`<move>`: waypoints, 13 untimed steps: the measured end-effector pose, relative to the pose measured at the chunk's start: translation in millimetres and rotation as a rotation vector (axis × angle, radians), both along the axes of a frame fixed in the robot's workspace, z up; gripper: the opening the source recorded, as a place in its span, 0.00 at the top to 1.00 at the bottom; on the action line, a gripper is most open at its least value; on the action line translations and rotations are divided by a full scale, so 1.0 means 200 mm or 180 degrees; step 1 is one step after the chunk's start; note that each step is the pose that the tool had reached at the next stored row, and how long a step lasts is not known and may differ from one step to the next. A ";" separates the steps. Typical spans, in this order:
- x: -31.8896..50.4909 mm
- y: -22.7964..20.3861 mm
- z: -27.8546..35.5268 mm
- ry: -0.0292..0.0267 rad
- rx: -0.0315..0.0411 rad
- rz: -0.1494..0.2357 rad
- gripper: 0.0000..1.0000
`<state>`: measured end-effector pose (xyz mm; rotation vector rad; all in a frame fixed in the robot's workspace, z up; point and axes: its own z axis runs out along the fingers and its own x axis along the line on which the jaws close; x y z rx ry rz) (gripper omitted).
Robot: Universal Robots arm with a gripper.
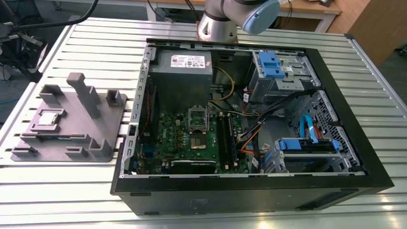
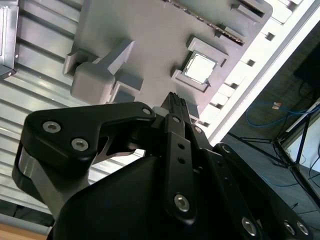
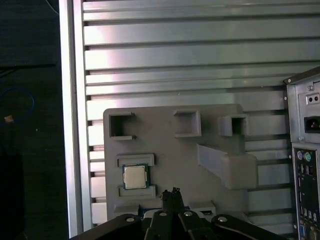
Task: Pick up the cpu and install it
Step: 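Reach for the cpu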
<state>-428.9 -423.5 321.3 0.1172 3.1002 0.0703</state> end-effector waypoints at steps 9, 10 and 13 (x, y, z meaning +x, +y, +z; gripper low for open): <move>-0.044 -0.005 -0.050 0.0000 -0.0002 0.0000 0.89; -0.050 -0.005 -0.055 0.0000 -0.0002 0.0000 0.89; -0.073 -0.006 -0.070 0.0000 -0.0002 0.0000 0.89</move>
